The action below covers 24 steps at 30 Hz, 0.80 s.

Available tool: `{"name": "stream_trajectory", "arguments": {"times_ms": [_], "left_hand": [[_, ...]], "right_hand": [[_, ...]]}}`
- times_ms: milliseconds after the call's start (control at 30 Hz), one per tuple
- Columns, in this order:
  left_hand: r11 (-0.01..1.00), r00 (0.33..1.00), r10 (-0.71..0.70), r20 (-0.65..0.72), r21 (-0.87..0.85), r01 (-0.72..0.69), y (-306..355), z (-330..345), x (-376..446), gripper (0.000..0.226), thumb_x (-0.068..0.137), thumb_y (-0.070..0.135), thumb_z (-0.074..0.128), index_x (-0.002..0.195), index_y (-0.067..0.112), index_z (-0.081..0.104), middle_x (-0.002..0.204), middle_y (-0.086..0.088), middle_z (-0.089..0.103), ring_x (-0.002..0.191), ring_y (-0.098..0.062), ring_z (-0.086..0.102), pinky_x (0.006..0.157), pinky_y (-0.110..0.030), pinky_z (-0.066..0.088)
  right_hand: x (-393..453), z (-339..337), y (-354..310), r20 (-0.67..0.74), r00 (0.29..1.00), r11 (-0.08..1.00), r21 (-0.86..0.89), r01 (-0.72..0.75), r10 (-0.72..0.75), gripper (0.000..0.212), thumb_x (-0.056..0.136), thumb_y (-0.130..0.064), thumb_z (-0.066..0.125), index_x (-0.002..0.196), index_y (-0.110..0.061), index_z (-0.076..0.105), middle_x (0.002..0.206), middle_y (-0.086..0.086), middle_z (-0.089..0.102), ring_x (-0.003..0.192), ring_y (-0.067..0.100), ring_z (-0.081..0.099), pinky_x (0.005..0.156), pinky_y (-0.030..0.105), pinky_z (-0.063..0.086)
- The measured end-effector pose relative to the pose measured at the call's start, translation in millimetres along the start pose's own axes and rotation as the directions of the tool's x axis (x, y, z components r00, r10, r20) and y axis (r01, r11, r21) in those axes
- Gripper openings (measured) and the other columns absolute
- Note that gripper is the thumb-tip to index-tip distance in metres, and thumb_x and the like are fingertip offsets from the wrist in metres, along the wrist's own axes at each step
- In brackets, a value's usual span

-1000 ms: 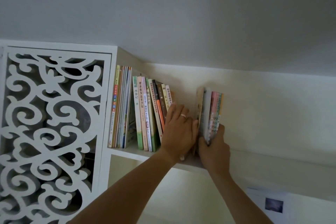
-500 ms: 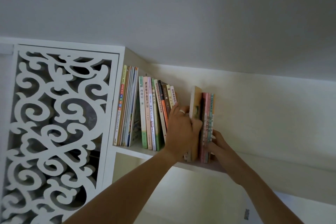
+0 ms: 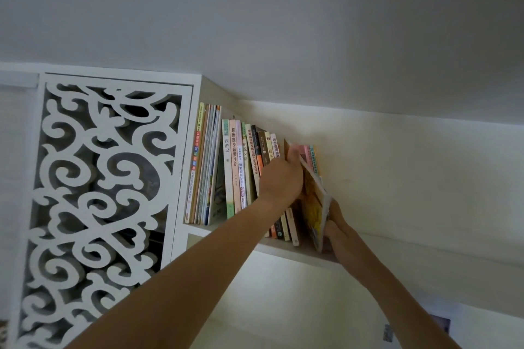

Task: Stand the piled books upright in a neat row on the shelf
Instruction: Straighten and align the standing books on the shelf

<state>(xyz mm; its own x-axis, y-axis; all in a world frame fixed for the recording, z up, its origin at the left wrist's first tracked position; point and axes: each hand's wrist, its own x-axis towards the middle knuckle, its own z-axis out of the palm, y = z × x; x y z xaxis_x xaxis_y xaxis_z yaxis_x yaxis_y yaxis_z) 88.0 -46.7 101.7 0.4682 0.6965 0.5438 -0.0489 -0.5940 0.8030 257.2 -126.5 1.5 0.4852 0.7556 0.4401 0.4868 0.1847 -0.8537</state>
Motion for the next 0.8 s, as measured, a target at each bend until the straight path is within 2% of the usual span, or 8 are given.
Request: {"name": "stream_trajectory", "arguments": {"times_ms": [67,133,233,300,467,567,700,800], "left_hand": [[0.996,0.997,0.071,0.006,-0.051,-0.07,-10.3,5.9,-17.7,0.043,0.111,0.035,0.036,0.094,0.007,0.064,0.1,-0.015,0.073,0.084,-0.025,0.072,0.073,-0.03,0.061],[0.993,0.98,0.103,0.172,-0.074,-0.091,-23.5,13.7,-29.8,0.026,0.103,0.025,0.054,0.126,0.013,0.058,0.124,-0.008,0.068,0.099,-0.017,0.067,0.076,-0.017,0.054],[0.979,0.895,0.15,0.419,0.062,-0.193,-41.6,29.8,-37.4,0.112,0.084,0.028,0.07,0.163,0.034,-0.009,0.151,-0.009,0.047,0.13,-0.027,0.057,0.097,-0.032,0.055],[0.968,0.915,0.181,0.36,0.1,-0.23,-44.2,35.6,-39.2,0.115,0.089,0.019,0.066,0.161,0.033,-0.023,0.159,-0.013,0.039,0.134,-0.032,0.055,0.104,-0.042,0.055],[0.954,0.971,0.239,-0.031,0.193,-0.229,-30.2,33.6,-39.1,0.067,0.108,0.014,0.046,0.164,0.013,0.01,0.134,-0.02,0.062,0.106,-0.032,0.072,0.088,-0.044,0.062],[0.972,0.964,0.18,-0.197,-0.113,-0.205,-8.3,11.3,-25.6,0.044,0.112,0.041,0.033,0.134,0.006,0.048,0.094,-0.007,0.068,0.071,-0.011,0.07,0.061,-0.031,0.061],[0.955,0.987,0.145,0.064,-0.27,-0.123,-7.6,-0.1,-10.1,0.031,0.11,0.035,0.041,0.136,0.018,0.045,0.112,0.0,0.065,0.101,-0.014,0.067,0.081,-0.027,0.055],[0.971,0.929,0.236,0.286,-0.027,-0.238,-24.7,16.7,-16.0,0.074,0.099,0.005,0.058,0.157,0.019,0.015,0.124,-0.014,0.061,0.1,-0.018,0.066,0.075,-0.023,0.058]], "right_hand": [[-26.3,15.1,-21.0,0.023,0.995,0.964,-0.247,0.098,-0.095,0.048,0.11,-0.021,0.032,0.147,-0.051,0.024,0.131,-0.013,0.053,0.114,0.005,0.058,0.096,0.021,0.054],[-28.7,21.7,-21.1,0.029,0.987,0.963,-0.217,0.161,-0.159,0.046,0.109,-0.03,0.037,0.147,-0.05,0.019,0.123,-0.024,0.052,0.109,-0.003,0.056,0.082,0.004,0.049],[-17.8,22.7,-25.5,-0.03,0.989,0.973,-0.183,0.14,-0.148,0.049,0.102,-0.041,0.048,0.143,-0.048,0.022,0.115,-0.03,0.05,0.103,-0.001,0.059,0.066,0.004,0.051],[-23.2,22.4,-28.5,0.003,0.987,0.964,-0.215,0.155,-0.158,0.05,0.106,-0.033,0.046,0.145,-0.049,0.018,0.112,-0.03,0.049,0.092,-0.005,0.061,0.062,0.009,0.053],[-28.6,13.8,-23.8,-0.019,0.995,0.968,-0.232,0.093,-0.1,0.053,0.108,-0.032,0.039,0.142,-0.069,0.021,0.12,-0.02,0.063,0.1,0.008,0.071,0.094,0.038,0.058],[-30.0,8.6,-23.7,-0.018,0.998,0.972,-0.227,0.061,-0.067,0.062,0.095,-0.029,0.036,0.14,-0.071,0.026,0.128,-0.014,0.064,0.114,0.01,0.065,0.106,0.044,0.049],[-35.9,7.2,-28.0,0.046,0.998,0.972,-0.225,0.062,-0.053,0.067,0.104,-0.017,0.044,0.148,-0.063,0.022,0.133,-0.014,0.057,0.113,0.001,0.063,0.087,0.024,0.057],[-36.9,8.9,-30.0,0.036,0.998,0.96,-0.272,0.06,-0.052,0.076,0.101,-0.016,0.053,0.153,-0.054,0.014,0.133,-0.01,0.051,0.11,0.0,0.061,0.076,0.017,0.053]]}}
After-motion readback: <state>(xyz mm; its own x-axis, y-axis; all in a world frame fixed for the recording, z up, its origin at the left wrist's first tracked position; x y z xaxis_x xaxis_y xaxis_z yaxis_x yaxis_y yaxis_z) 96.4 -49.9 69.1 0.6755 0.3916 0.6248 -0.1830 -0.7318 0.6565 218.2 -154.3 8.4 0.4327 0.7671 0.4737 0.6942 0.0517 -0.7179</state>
